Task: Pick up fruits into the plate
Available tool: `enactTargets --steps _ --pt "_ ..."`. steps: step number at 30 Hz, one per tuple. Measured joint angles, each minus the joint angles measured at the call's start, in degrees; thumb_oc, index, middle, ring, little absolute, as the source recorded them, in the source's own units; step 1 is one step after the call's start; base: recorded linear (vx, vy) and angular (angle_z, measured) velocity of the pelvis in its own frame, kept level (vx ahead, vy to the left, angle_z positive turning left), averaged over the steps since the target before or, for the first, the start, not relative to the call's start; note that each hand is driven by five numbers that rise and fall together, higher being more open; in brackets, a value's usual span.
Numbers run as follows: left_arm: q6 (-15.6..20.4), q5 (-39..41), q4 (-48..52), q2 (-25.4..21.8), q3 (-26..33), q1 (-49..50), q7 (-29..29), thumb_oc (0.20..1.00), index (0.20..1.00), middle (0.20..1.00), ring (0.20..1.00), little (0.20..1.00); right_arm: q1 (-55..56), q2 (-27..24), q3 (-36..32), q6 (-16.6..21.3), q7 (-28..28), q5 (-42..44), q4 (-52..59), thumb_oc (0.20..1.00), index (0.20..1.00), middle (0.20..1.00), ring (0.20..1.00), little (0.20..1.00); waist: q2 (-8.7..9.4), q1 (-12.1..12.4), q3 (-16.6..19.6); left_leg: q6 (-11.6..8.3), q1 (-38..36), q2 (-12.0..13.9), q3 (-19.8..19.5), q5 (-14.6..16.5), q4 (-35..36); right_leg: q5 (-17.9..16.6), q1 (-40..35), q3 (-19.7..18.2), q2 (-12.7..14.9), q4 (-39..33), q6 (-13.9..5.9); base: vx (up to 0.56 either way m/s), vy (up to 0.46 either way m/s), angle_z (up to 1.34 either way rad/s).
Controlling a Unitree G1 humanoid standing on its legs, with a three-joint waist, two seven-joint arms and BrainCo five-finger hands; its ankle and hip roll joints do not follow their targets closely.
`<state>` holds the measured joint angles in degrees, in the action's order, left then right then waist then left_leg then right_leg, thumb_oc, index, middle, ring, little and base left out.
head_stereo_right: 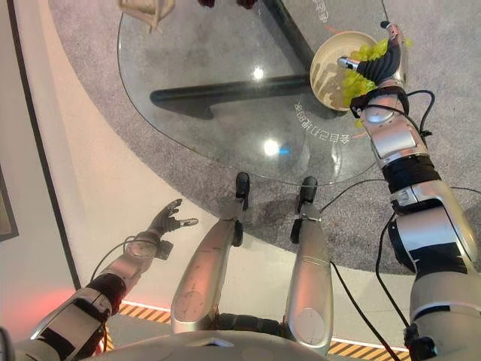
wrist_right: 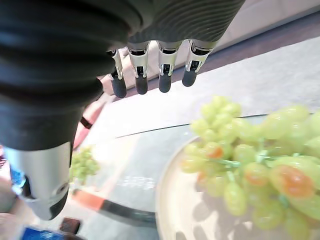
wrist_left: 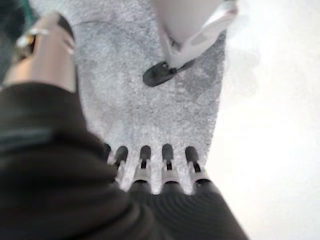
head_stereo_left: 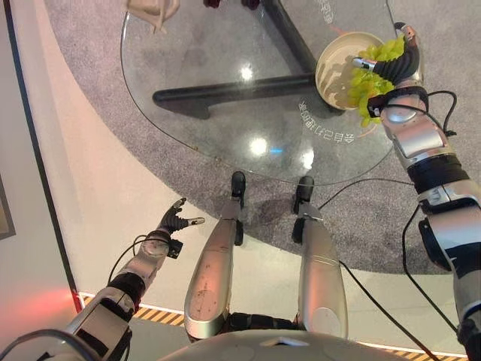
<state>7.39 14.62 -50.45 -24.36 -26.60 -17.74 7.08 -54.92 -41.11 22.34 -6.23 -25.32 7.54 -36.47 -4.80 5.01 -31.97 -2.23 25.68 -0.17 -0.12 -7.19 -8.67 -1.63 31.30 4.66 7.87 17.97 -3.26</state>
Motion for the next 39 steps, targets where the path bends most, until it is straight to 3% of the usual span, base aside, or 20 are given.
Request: enactTargets --steps 10,15,17,19,21,25,31,35,39 --pt "-0.90 -0.05 -2.68 2.71 3.14 2.06 -0.81 1.000 1.000 1.000 1.000 1.000 14.47 2.88 -5.01 3.99 2.62 -0.27 9.46 1.000 1.000 1.000 1.000 1.000 0.67 -1.12 0.12 0.45 -12.43 0.34 -0.29 1.10 3.63 -0.16 -14.23 1.17 -0.53 -6.44 -0.30 0.02 0.062 0.02" --pt "-0.66 -0.05 -3.31 2.77 5.09 5.71 -1.72 1.000 1.000 1.000 1.000 1.000 24.53 7.76 -7.56 6.71 4.91 0.93 12.21 1.000 1.000 1.000 1.000 1.000 4.12 -2.64 2.29 0.36 -17.46 0.51 -0.03 1.25 6.61 -0.70 -19.79 1.85 -0.72 -10.46 -0.55 0.06 0.050 0.00" --pt "-0.47 0.04 -3.34 3.33 5.65 6.24 -2.76 1.000 1.000 1.000 1.000 1.000 29.83 10.40 -10.62 8.35 6.71 3.28 12.16 1.000 1.000 1.000 1.000 1.000 4.53 -2.65 2.76 0.35 -19.87 0.60 -0.17 1.29 7.72 -0.81 -22.73 2.33 -0.81 -12.11 -0.74 0.08 0.038 0.10" --pt "-0.45 1.25 -3.69 3.87 6.66 9.19 -4.43 1.000 1.000 1.000 1.000 1.000 37.52 13.35 -10.77 9.88 10.97 7.25 11.64 1.000 1.000 1.000 1.000 1.000 5.51 -2.62 7.09 0.38 -21.24 0.88 0.14 1.66 9.41 -0.80 -24.23 2.42 -0.92 -14.31 -0.78 0.13 0.032 -0.02" --pt "-0.46 1.75 -5.96 5.05 8.61 11.38 -5.64 1.000 1.000 1.000 1.000 1.000 42.33 16.46 -11.25 11.39 14.02 10.55 9.00 1.000 1.000 1.000 1.000 1.000 5.86 -2.98 9.55 0.29 -24.07 0.84 0.06 1.86 10.67 -1.13 -27.51 2.72 -1.07 -16.27 -1.24 0.17 0.027 0.02" --pt "-0.76 3.26 -12.52 7.21 11.23 16.86 -9.32 1.000 1.000 1.000 1.000 1.000 51.70 24.37 -11.29 12.19 22.61 18.56 -7.01 1.000 1.000 1.000 1.000 1.000 6.68 -3.67 18.63 0.09 -29.73 0.95 -0.01 2.94 13.74 -0.91 -34.28 3.72 -1.57 -21.23 -1.52 0.14 0.018 0.04" --pt "-1.52 3.29 -16.63 8.72 14.07 19.47 -12.71 1.000 1.000 1.000 1.000 1.000 54.54 29.12 -15.33 12.40 31.05 21.83 -27.38 1.000 1.000 1.000 1.000 1.000 6.46 -3.69 23.99 -0.16 -32.53 1.11 -0.19 3.99 14.04 -0.83 -38.11 4.03 -1.82 -23.20 -1.58 0.06 0.041 0.03" --pt "-3.67 3.15 -18.74 9.79 14.20 20.24 -13.55 1.000 1.000 1.000 1.000 1.000 56.76 29.49 -15.45 12.11 32.10 19.95 -33.07 1.000 1.000 1.000 1.000 1.000 5.86 -4.02 25.57 0.28 -33.33 1.12 0.08 4.44 14.08 -0.62 -38.95 3.83 -1.63 -23.21 -1.43 0.00 0.045 -0.04" --pt "-6.03 2.19 -20.11 10.17 14.22 22.19 -13.99 1.000 1.000 1.000 1.000 1.000 59.52 29.14 -15.89 9.33 32.14 15.73 -35.77 1.000 1.000 1.000 1.000 1.000 5.52 -5.29 27.35 0.32 -33.44 1.27 0.25 4.48 14.09 -0.62 -38.85 3.61 -1.51 -23.22 -1.40 -0.01 0.038 -0.02"
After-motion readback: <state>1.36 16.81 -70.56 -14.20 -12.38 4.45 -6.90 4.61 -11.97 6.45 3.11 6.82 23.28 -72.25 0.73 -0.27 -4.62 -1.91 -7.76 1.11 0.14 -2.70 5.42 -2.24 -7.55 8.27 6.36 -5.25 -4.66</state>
